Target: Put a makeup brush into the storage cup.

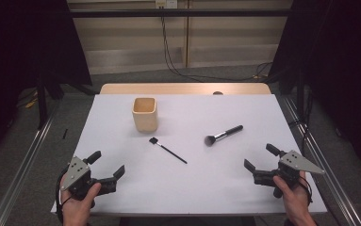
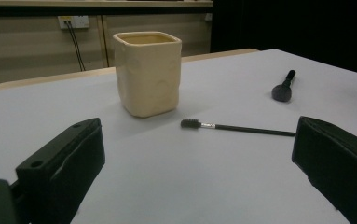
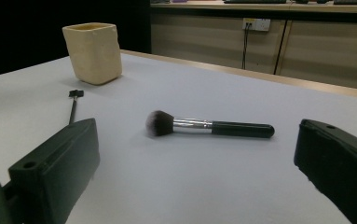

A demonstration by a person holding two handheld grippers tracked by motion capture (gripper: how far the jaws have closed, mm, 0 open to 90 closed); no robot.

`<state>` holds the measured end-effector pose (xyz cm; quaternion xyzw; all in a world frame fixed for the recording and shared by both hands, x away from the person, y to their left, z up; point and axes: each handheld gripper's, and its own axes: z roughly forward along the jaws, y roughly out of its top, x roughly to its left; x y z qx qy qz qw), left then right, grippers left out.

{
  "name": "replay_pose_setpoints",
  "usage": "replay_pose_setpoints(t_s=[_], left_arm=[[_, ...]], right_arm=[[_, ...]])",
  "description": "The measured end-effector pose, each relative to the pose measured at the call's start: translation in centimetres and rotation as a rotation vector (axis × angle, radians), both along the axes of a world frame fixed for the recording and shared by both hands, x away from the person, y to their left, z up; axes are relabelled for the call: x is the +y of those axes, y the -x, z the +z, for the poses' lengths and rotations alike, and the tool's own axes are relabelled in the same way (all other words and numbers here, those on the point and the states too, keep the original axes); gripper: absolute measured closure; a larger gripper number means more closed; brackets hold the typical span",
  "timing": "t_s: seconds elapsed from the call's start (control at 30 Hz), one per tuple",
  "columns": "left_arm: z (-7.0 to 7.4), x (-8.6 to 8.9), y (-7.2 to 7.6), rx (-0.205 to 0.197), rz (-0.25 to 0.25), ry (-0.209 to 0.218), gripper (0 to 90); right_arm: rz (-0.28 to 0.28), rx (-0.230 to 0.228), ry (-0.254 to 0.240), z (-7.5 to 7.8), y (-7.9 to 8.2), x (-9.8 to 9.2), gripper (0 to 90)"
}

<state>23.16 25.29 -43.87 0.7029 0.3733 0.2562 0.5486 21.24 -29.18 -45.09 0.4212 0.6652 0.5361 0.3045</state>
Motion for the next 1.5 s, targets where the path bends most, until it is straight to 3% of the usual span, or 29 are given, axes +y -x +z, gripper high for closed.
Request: replay_pose_setpoints(t_s=[0.13, 0.43, 0.8, 1.23, 1.33, 1.43, 1.5], left_arm=[[0.0, 0.0, 0.0, 0.001, 0.002, -0.006, 2.6], [0.3, -0.3, -0.1, 0.016, -0.016, 0.023, 3.1], [1.5, -0.6, -0.5, -0.01, -0.04, 0.048, 4.1], [1.6, -2.5, -2.5, -0.017, -0.106, -0.014, 4.1], [1.8, -3.3, -2.9, -0.029, -0.125, -0.015, 4.0], [1.5, -3.8, -3.7, -0.015, -0.145, 0.032, 3.9], [1.2, -4.0, -4.0, -0.037, -0.138, -0.016, 3.8]], right_arm=[[0.015, 0.014, -0.049, -0.1, -0.2, -0.2, 0.0], [0.013, 0.012, -0.023, -0.1, -0.3, -0.1, 0.0], [0.018, 0.003, -0.004, 0.0, 0.0, 0.5, 0.0], [0.028, 0.017, -0.013, -0.1, 0.0, 0.6, 0.0], [0.029, 0.018, -0.016, -0.1, 0.0, 0.6, 0.0], [0.031, 0.019, -0.018, -0.1, 0.0, 0.5, 0.0], [0.033, 0.019, -0.019, -0.1, 0.0, 0.5, 0.0]])
